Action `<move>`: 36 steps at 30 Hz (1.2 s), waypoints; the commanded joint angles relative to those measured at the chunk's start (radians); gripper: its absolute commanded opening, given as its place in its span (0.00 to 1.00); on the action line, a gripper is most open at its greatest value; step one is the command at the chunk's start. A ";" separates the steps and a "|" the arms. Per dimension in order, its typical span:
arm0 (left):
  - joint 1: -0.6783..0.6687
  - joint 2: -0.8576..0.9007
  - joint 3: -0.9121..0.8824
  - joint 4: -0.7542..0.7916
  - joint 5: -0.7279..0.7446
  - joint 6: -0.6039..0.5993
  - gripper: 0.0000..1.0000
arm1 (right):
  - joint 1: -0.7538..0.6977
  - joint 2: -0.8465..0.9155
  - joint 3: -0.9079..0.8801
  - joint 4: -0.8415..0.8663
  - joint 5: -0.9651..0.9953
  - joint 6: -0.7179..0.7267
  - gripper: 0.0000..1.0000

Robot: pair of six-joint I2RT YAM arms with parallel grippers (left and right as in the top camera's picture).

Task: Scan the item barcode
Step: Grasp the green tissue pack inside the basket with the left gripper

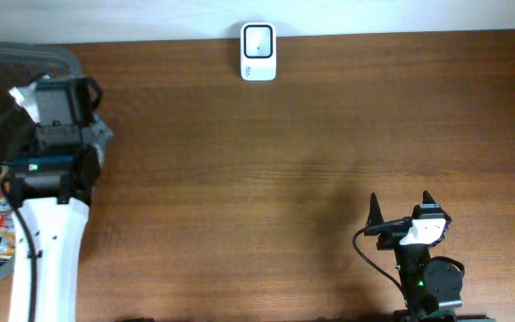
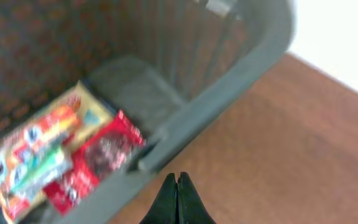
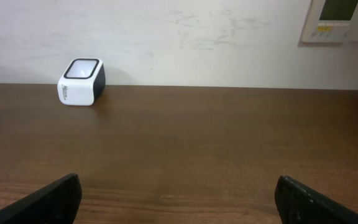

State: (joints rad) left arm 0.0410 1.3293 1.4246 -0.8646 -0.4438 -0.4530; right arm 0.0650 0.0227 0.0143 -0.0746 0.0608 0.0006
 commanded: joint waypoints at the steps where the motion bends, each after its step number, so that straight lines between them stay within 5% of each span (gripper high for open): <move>1: 0.040 -0.061 0.056 -0.006 -0.057 0.061 0.00 | -0.006 -0.004 -0.009 -0.003 -0.002 0.003 0.98; 5: 0.230 -0.053 0.056 -0.121 -0.101 -0.089 0.00 | -0.006 -0.004 -0.009 -0.003 -0.002 0.003 0.99; 9: 0.377 -0.011 0.050 -0.159 0.159 -0.119 0.00 | -0.006 -0.004 -0.009 -0.003 -0.002 0.003 0.98; 23: 0.365 0.454 0.049 0.678 0.700 -0.119 0.00 | -0.006 -0.004 -0.009 -0.003 -0.002 0.003 0.99; 36: 0.356 0.517 0.049 0.851 0.661 -0.119 0.00 | -0.006 -0.004 -0.009 -0.003 -0.002 0.003 0.98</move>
State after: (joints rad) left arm 0.4088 1.8256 1.4662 -0.0692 0.2028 -0.5697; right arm 0.0650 0.0227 0.0143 -0.0746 0.0608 0.0006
